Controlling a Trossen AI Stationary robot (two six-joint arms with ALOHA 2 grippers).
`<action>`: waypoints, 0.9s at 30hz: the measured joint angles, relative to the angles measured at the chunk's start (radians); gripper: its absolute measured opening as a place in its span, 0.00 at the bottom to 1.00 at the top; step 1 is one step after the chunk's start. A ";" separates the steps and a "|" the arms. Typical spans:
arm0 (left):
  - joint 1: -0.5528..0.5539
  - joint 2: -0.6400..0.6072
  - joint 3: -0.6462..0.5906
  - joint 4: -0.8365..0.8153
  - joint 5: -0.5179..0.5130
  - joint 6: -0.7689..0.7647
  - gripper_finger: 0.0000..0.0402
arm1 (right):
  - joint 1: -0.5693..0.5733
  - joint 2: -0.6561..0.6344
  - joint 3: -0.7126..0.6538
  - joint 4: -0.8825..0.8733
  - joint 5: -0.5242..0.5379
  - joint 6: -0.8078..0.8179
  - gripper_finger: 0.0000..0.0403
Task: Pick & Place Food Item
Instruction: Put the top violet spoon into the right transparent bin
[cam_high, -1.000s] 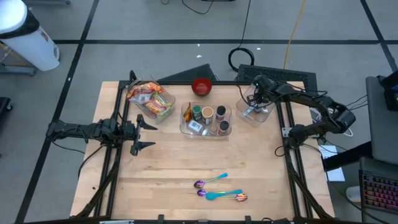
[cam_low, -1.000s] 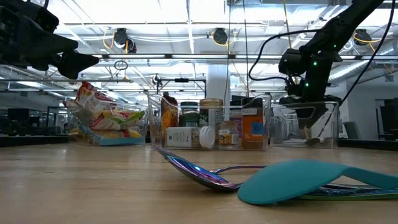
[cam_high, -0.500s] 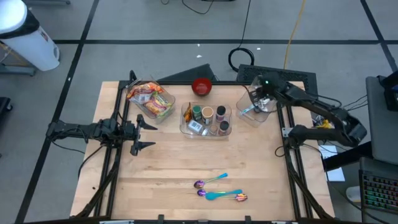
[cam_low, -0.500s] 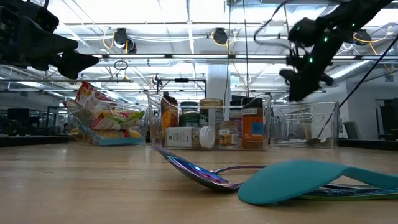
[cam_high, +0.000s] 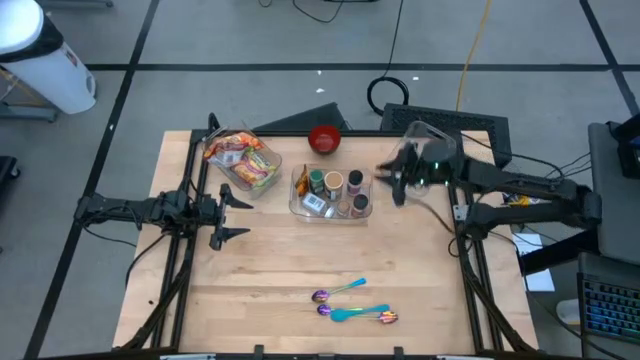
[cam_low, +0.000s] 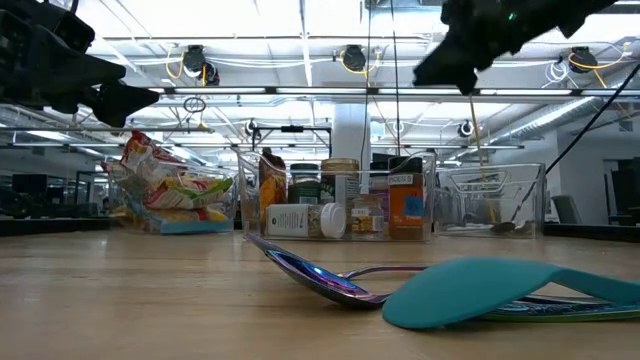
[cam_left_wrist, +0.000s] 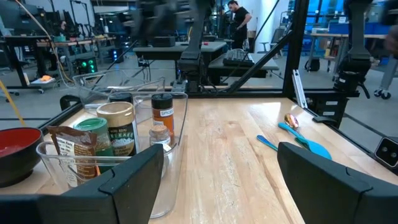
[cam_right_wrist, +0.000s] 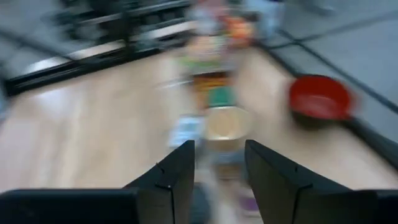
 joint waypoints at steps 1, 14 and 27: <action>0.000 0.000 0.000 0.000 0.000 0.000 0.81 | 0.053 0.002 0.000 0.006 0.000 -0.001 0.34; 0.000 0.000 0.000 0.000 0.000 0.000 0.81 | 0.616 0.172 0.000 0.182 0.009 -0.036 0.34; 0.000 0.000 0.000 0.000 0.000 0.000 0.81 | 0.778 0.475 0.063 0.370 0.122 0.051 0.39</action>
